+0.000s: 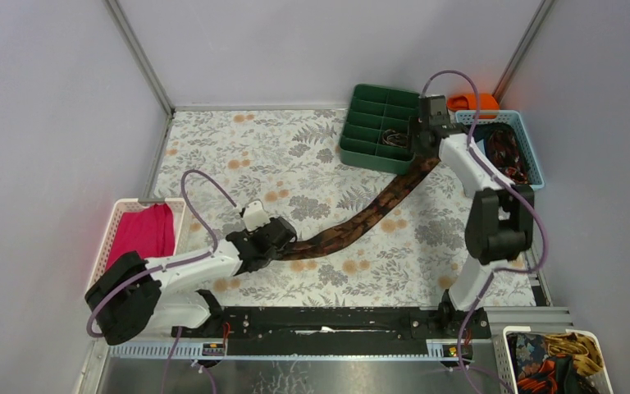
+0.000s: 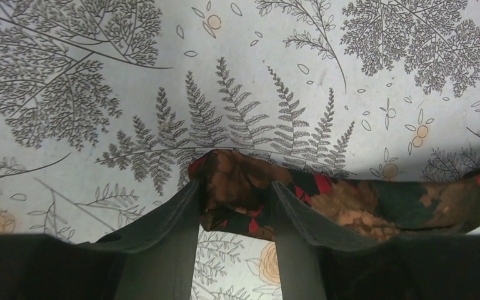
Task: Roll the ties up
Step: Flatten out the tie at the center of the board.
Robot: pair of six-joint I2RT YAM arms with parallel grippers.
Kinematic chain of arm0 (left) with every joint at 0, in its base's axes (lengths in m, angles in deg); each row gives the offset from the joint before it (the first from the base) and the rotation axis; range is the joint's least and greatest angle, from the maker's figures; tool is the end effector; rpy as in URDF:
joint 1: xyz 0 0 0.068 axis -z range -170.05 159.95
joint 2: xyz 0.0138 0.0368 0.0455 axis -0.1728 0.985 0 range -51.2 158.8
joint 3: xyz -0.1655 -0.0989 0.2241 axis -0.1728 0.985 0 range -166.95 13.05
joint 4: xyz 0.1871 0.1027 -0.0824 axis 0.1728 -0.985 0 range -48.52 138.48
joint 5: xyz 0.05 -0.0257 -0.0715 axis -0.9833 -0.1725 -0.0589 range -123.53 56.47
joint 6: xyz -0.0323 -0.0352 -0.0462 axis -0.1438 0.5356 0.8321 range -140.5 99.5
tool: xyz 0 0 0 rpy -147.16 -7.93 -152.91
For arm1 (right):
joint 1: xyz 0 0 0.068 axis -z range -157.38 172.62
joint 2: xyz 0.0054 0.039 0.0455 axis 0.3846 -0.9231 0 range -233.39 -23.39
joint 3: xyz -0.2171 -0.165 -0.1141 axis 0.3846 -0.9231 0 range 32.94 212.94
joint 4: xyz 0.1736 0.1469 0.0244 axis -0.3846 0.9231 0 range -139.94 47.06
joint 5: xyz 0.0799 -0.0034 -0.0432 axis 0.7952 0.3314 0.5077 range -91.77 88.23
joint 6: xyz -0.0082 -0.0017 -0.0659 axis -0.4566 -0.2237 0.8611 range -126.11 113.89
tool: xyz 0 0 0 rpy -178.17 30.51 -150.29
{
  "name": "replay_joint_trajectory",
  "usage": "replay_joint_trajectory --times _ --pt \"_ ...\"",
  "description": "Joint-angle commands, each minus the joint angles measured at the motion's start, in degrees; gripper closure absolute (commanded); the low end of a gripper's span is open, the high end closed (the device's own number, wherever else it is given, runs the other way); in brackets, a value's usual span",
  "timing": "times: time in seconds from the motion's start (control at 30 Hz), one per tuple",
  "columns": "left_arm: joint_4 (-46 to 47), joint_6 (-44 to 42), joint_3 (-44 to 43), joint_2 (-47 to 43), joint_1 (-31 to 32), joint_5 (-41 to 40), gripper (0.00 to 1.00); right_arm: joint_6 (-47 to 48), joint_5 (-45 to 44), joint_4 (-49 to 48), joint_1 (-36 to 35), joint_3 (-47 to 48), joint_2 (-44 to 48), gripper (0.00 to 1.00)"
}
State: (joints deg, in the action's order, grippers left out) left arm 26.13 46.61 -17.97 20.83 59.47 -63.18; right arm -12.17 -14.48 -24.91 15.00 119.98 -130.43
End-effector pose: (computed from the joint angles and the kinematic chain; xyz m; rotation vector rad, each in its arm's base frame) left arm 0.1383 -0.1221 0.1875 -0.5289 2.4093 -0.1538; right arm 0.4083 0.0430 0.2843 0.0758 2.3356 -0.1430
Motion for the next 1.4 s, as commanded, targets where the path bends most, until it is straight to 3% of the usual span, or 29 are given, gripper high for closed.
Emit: replay_joint_trajectory --times 0.0,0.17,0.37,0.5,0.67,0.97,1.37 --pt "-6.89 -1.43 -1.36 -3.47 0.49 -0.03 0.47 -3.61 6.13 -3.78 -4.66 -7.99 11.50 0.46" --pt "-11.11 -1.93 -5.86 -8.42 0.57 -3.59 0.47 -5.55 5.23 -3.49 -17.16 -15.07 17.79 0.49" --pt "-14.46 -2.18 -11.19 -20.40 0.58 -10.94 0.53 -10.06 6.81 -7.64 -31.89 -21.89 18.15 0.56" --pt "-14.97 -4.55 -13.52 -29.04 0.58 -16.19 0.60 -9.60 7.86 -7.09 -40.42 -19.15 13.55 0.54" --pt "-20.00 -4.21 -16.05 -32.88 0.53 -19.51 0.65 -8.30 7.58 -6.50 -49.63 -13.47 6.98 0.53" --pt "-30.81 -2.58 -23.91 -37.67 0.52 -26.81 0.65 -6.96 11.29 -6.07 -57.81 -2.20 -5.66 0.47" --pt "-36.69 -1.16 -26.11 -42.36 0.47 -29.62 0.63 -8.16 11.82 -6.22 -58.83 4.96 -12.92 0.46"
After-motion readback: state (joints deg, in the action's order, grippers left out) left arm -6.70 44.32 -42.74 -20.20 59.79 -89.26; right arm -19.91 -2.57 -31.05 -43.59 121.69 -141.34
